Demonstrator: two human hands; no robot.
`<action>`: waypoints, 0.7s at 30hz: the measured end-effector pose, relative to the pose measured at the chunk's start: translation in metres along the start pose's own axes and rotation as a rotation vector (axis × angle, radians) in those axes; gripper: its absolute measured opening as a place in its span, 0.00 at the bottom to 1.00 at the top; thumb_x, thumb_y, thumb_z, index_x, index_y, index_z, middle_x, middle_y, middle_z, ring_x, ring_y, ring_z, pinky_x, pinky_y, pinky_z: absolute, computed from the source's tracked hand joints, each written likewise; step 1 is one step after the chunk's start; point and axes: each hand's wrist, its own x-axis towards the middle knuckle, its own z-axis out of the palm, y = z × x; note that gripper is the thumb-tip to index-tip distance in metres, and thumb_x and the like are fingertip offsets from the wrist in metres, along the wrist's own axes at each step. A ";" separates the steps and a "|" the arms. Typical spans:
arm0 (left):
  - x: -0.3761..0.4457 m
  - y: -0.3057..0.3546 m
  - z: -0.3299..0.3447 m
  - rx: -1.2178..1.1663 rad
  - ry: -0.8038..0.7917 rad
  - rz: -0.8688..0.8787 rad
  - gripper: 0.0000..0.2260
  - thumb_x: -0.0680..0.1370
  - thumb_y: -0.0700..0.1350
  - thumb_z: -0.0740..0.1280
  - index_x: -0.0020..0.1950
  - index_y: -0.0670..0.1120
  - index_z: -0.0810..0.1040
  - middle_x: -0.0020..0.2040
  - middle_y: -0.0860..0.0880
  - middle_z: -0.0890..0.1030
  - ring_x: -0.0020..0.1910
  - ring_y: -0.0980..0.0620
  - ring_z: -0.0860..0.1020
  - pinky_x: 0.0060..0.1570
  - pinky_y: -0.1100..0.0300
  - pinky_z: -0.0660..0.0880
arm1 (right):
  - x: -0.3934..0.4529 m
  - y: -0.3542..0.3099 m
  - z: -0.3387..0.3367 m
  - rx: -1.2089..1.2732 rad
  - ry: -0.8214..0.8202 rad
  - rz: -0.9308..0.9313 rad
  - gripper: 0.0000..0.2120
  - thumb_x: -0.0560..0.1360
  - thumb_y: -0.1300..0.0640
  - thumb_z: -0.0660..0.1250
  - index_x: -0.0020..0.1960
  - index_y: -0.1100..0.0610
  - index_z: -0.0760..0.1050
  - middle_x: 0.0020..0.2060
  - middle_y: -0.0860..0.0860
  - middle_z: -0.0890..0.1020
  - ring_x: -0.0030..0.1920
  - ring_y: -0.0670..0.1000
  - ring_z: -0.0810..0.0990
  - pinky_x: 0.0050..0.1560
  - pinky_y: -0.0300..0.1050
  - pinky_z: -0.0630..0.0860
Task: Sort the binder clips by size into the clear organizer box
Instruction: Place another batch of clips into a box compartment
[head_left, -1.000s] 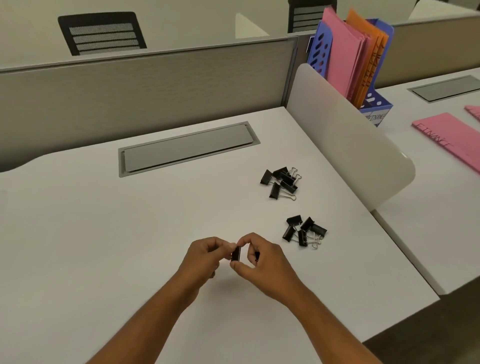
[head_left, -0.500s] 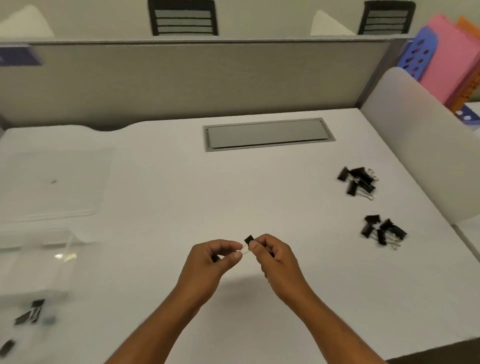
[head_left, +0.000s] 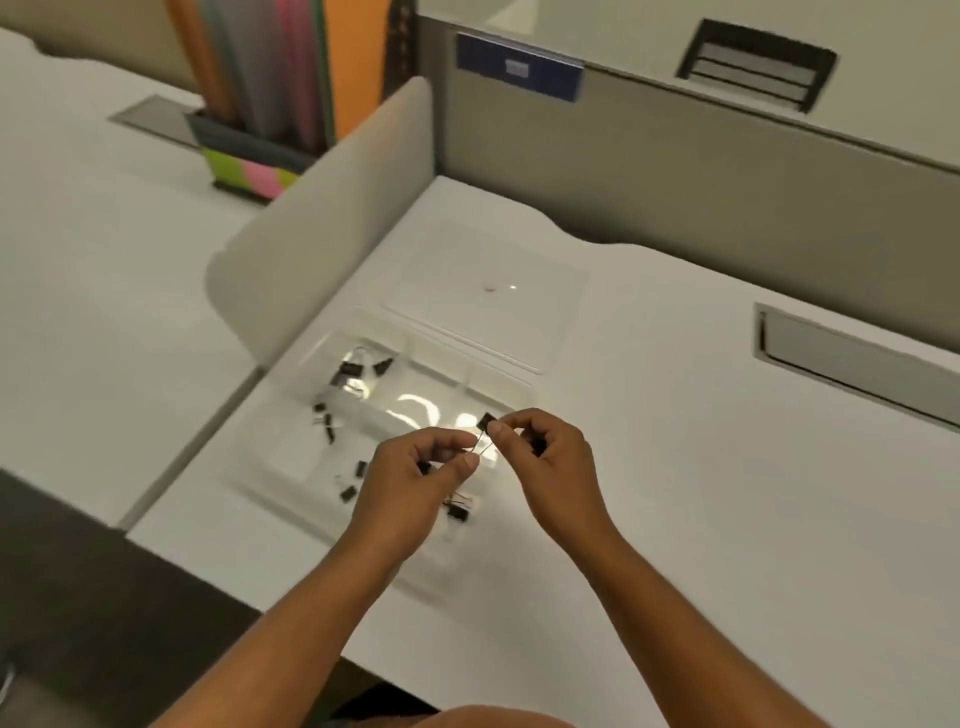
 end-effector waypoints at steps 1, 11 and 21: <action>0.002 -0.001 -0.015 -0.019 0.036 -0.008 0.06 0.76 0.47 0.76 0.50 0.59 0.87 0.46 0.54 0.86 0.47 0.57 0.84 0.49 0.57 0.79 | 0.009 -0.008 0.015 -0.023 -0.031 -0.015 0.07 0.79 0.45 0.71 0.47 0.47 0.84 0.33 0.56 0.80 0.30 0.43 0.71 0.34 0.36 0.68; 0.011 -0.026 -0.088 -0.225 0.201 -0.198 0.12 0.80 0.36 0.66 0.57 0.53 0.79 0.44 0.51 0.76 0.38 0.55 0.74 0.42 0.60 0.70 | 0.133 -0.047 0.129 -0.451 -0.192 -0.194 0.15 0.80 0.40 0.66 0.56 0.48 0.83 0.41 0.43 0.85 0.39 0.44 0.80 0.42 0.43 0.73; 0.033 -0.014 -0.096 -0.270 0.195 -0.170 0.19 0.79 0.31 0.60 0.56 0.53 0.81 0.54 0.49 0.81 0.45 0.53 0.76 0.44 0.59 0.73 | 0.108 -0.049 0.115 -0.274 -0.242 0.095 0.10 0.83 0.51 0.56 0.53 0.55 0.73 0.41 0.49 0.79 0.38 0.48 0.74 0.42 0.48 0.71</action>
